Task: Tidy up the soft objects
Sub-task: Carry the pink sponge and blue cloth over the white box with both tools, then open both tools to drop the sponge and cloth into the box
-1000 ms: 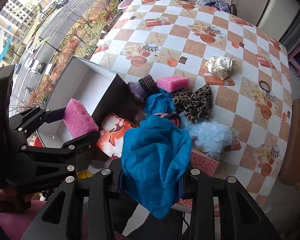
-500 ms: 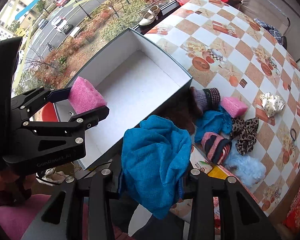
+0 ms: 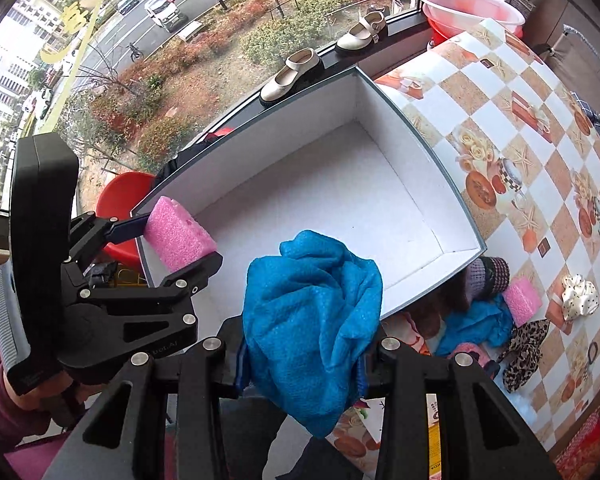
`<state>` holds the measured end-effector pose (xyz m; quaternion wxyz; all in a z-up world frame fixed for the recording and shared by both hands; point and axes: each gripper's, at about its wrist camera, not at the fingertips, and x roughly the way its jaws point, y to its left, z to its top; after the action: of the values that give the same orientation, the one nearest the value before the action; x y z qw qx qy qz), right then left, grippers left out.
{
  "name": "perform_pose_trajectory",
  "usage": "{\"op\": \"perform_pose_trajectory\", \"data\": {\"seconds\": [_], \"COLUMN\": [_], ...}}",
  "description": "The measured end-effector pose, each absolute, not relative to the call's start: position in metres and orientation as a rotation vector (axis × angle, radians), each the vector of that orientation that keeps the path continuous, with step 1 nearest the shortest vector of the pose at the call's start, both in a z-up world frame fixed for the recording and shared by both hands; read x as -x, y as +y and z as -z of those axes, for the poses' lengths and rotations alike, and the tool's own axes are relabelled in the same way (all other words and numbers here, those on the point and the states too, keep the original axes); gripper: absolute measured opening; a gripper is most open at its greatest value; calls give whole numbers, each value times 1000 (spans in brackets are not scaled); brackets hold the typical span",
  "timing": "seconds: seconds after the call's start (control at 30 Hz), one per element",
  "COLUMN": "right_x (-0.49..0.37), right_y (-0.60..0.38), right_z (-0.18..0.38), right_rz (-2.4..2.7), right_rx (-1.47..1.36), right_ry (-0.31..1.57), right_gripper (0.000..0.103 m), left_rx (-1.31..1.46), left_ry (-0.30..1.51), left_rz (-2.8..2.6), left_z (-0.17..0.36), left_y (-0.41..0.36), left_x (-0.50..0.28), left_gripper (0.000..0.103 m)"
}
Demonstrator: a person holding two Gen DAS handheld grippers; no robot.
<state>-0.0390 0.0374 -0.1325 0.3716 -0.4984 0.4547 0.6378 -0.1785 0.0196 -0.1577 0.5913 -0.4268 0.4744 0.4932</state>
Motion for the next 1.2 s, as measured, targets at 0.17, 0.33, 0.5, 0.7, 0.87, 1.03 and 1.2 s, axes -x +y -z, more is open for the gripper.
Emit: {"op": "perform_pose_trajectory", "data": {"seconds": [0.17, 0.33, 0.5, 0.7, 0.87, 1.03, 1.2], "right_x": [47, 53, 57, 55, 51, 43, 46], "right_y": [45, 45, 45, 46, 41, 41, 44], "right_z": [152, 170, 179, 192, 198, 201, 199], "right_rz": [-1612, -1597, -1596, -1573, -1550, -1531, -1539], "right_rx": [1319, 1370, 1393, 1435, 1467, 1475, 1463], "right_ry": [1176, 1180, 1188, 1201, 1220, 1243, 1231], "right_gripper": [39, 39, 39, 39, 39, 39, 39], "left_rx": [1017, 1043, 1052, 1064, 1062, 1059, 1068], "left_ry": [1140, 1176, 1199, 1210, 1224, 1230, 1222], "left_rz": [-1127, -1087, -1055, -1008, -961, -930, -931], "left_z": [177, 192, 200, 205, 208, 210, 210], "left_y": [16, 8, 4, 1, -4, -5, -4], "left_x": [178, 175, 169, 158, 148, 140, 141], "left_gripper": [75, 75, 75, 75, 75, 76, 76]}}
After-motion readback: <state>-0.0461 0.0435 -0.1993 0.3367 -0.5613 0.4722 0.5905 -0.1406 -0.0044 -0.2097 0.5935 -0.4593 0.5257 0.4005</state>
